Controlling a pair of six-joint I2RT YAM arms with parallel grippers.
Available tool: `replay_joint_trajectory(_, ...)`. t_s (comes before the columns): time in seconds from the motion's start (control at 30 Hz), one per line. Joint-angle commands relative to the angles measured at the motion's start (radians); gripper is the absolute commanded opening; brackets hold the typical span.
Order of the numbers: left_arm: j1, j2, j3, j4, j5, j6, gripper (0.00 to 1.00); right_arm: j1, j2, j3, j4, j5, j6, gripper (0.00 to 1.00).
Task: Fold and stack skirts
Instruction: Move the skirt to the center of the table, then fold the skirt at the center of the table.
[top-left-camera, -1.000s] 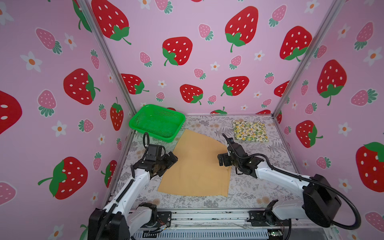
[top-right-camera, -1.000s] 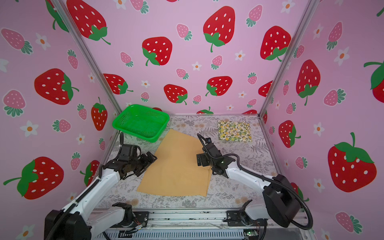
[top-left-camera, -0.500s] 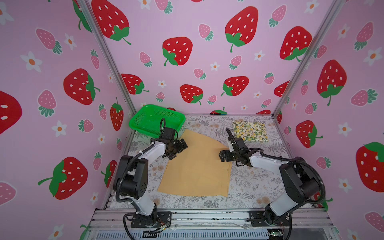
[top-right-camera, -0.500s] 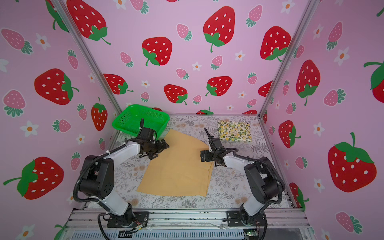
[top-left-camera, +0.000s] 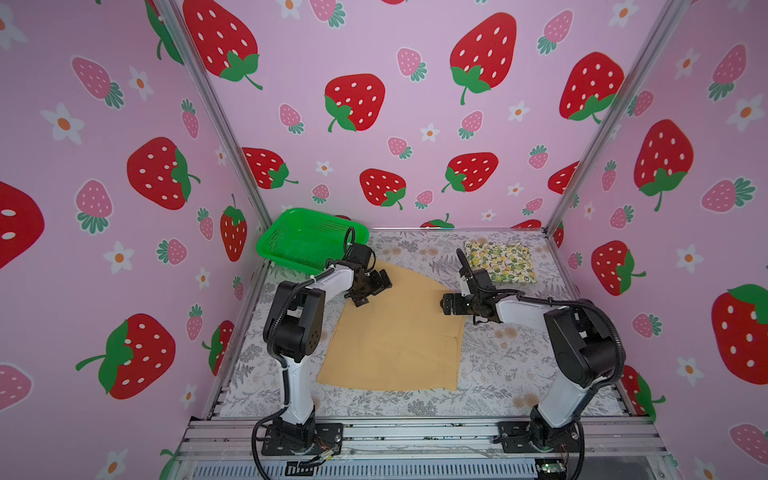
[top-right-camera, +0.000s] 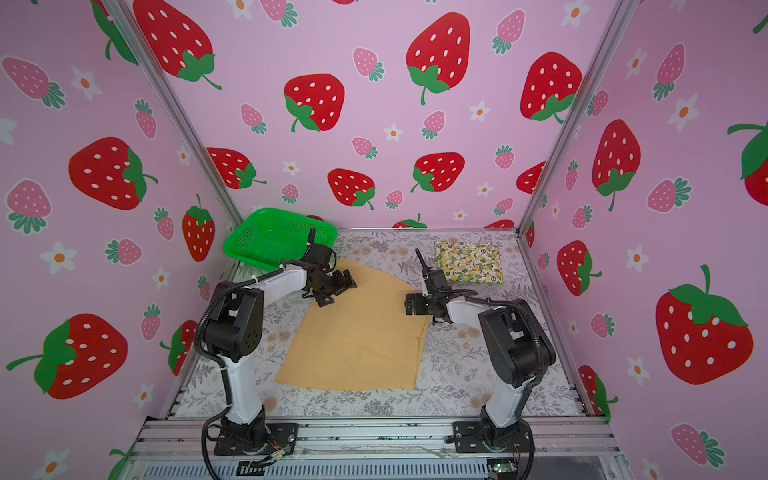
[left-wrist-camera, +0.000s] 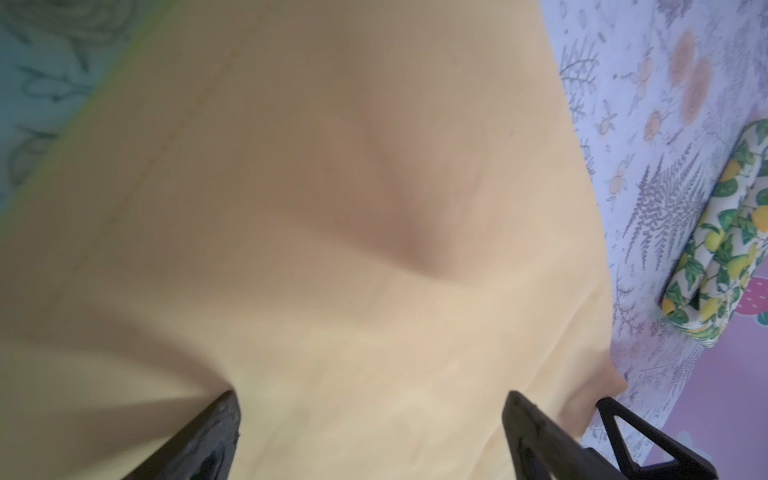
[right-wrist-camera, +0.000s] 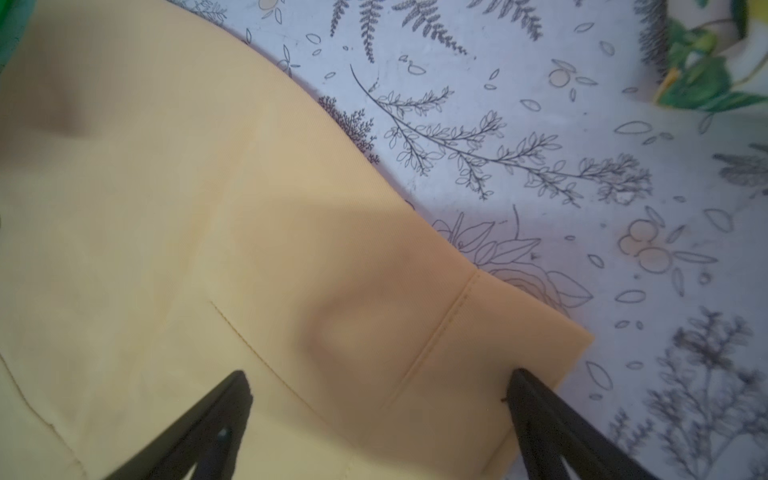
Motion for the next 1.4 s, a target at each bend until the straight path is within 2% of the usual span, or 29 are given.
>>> replay_joint_trajectory(0.0, -0.025, 0.092, 0.084, -0.072, 0.01, 0.024, 0.99, -0.025, 0.024, 0.011, -0.02, 0.032, 0.022, 1.0)
replay_joint_trajectory(0.2, -0.066, 0.237, 0.329, -0.179, 0.04, 0.066, 0.98, -0.076, 0.023, 0.007, -0.02, 0.051, 0.043, 1.0)
replay_joint_trajectory(0.4, -0.124, 0.347, 0.622, -0.286, 0.055, 0.099, 0.98, -0.086, -0.083, -0.013, -0.014, 0.115, 0.03, 1.0)
replay_joint_trajectory(0.5, -0.126, 0.317, 0.673, -0.281, 0.074, 0.085, 0.98, -0.085, -0.165, -0.03, 0.005, 0.106, 0.01, 1.0)
replay_joint_trajectory(0.6, -0.122, 0.225, 0.641, -0.251, 0.077, 0.083, 0.98, -0.077, -0.242, -0.037, 0.003, 0.106, -0.011, 1.0)
replay_joint_trajectory(0.67, -0.12, 0.142, 0.593, -0.245, 0.073, 0.086, 0.98, -0.065, -0.287, -0.038, -0.006, 0.105, -0.033, 1.0)
replay_joint_trajectory(0.77, -0.117, -0.029, 0.425, -0.195, 0.04, 0.074, 0.99, -0.026, -0.345, -0.049, -0.016, 0.106, -0.076, 1.0)
replay_joint_trajectory(1.0, -0.06, -0.447, -0.146, -0.01, -0.012, -0.092, 0.99, 0.139, -0.447, -0.123, -0.037, 0.19, -0.173, 1.0)
replay_joint_trajectory(1.1, -0.042, -0.585, -0.334, 0.005, -0.052, -0.138, 0.99, 0.215, -0.476, -0.162, -0.044, 0.213, -0.201, 1.0)
replay_joint_trajectory(1.37, 0.008, -0.865, -0.63, -0.072, -0.137, -0.239, 1.0, 0.354, -0.522, -0.212, -0.079, 0.267, -0.215, 1.0)
